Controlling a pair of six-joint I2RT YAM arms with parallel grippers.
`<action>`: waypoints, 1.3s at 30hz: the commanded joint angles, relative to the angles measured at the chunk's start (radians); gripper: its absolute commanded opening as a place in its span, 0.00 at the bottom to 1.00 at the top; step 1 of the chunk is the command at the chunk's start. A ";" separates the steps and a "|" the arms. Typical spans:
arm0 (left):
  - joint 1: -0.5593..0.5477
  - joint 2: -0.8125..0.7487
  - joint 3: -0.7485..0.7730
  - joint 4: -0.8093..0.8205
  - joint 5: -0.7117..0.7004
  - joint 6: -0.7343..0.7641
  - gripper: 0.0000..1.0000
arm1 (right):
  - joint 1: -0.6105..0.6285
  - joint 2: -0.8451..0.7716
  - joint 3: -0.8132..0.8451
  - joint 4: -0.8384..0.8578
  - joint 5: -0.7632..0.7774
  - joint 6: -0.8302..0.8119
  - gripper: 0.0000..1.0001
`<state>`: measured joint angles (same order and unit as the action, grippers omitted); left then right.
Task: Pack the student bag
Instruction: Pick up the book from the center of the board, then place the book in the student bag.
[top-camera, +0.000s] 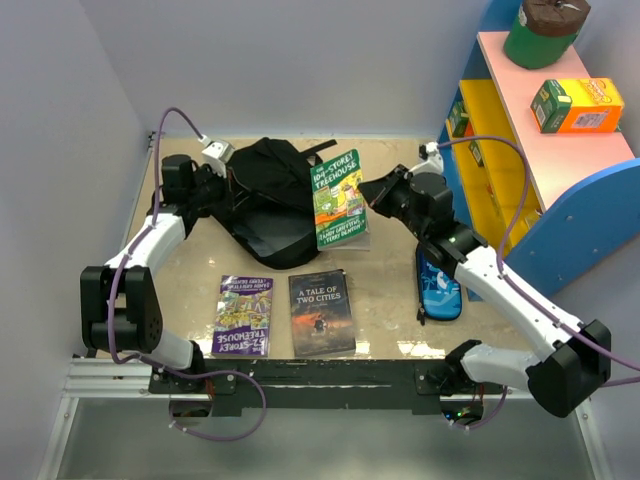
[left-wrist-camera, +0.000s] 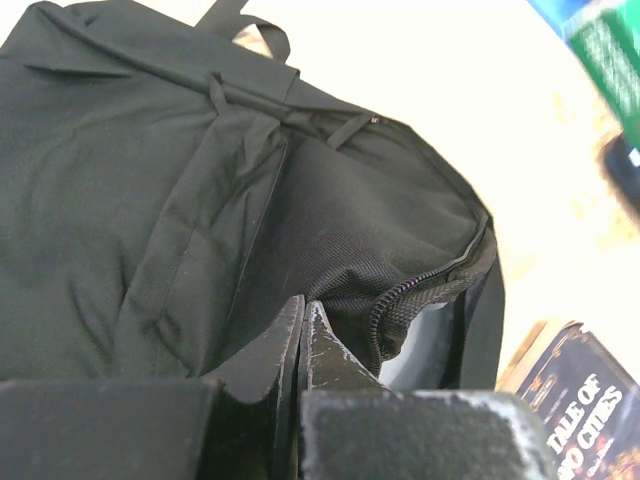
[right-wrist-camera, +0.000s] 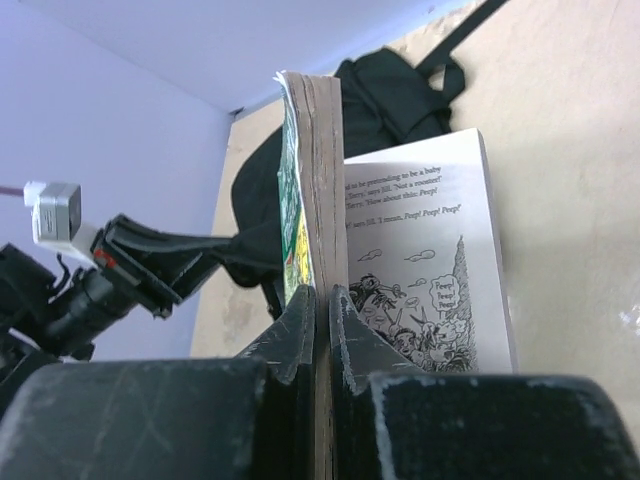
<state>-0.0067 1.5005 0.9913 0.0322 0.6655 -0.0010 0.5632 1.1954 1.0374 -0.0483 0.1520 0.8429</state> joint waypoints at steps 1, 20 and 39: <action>0.007 -0.016 0.072 0.098 0.037 -0.140 0.00 | 0.030 -0.043 -0.071 0.094 -0.057 0.099 0.00; 0.007 -0.095 0.049 0.201 0.176 -0.343 0.00 | 0.112 0.076 -0.206 0.252 -0.037 0.193 0.00; 0.002 -0.071 0.036 -0.024 0.628 -0.042 0.00 | 0.121 0.535 -0.025 0.771 0.067 0.329 0.00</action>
<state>-0.0006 1.4380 0.9676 0.1108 1.1076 -0.2024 0.6762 1.7020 0.9184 0.4740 0.1482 1.1187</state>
